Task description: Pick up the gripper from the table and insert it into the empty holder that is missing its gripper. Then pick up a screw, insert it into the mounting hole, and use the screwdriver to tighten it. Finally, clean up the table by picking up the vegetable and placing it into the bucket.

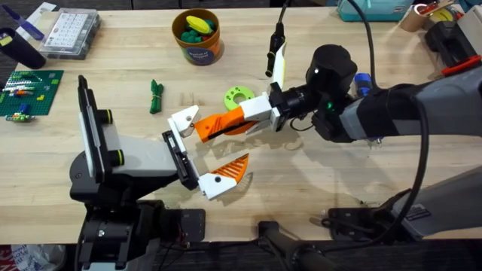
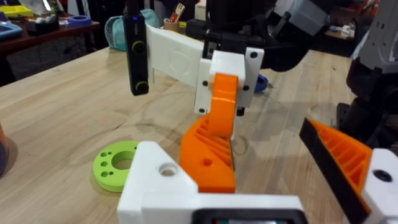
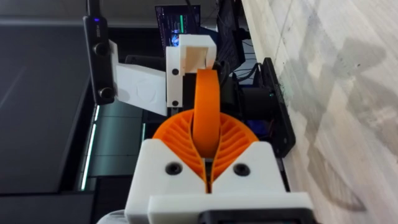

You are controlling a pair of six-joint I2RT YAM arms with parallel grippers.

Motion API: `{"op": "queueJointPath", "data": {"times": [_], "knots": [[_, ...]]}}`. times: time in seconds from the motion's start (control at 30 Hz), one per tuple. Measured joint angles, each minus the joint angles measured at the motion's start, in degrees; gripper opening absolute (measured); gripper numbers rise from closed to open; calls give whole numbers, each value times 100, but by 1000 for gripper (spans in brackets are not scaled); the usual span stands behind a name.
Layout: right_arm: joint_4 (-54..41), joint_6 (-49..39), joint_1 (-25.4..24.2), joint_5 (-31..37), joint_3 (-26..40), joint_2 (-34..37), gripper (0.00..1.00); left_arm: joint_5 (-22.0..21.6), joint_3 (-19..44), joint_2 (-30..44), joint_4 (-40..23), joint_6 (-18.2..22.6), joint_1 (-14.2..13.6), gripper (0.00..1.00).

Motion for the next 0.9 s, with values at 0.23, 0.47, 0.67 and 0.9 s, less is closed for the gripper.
{"op": "queueJointPath", "data": {"times": [0.23,0.47,0.67,0.9], "knots": [[-95,-11,2,-17,-4,2,14,-34,26,34,-37,1,17,990],[-77,-25,0,2,-4,0,13,-35,26,34,-37,1,17,990],[471,3,0,24,-15,2,14,-32,26,34,-39,1,17,990],[625,80,0,53,-17,1,14,-32,26,34,-46,22,17,990]]}}
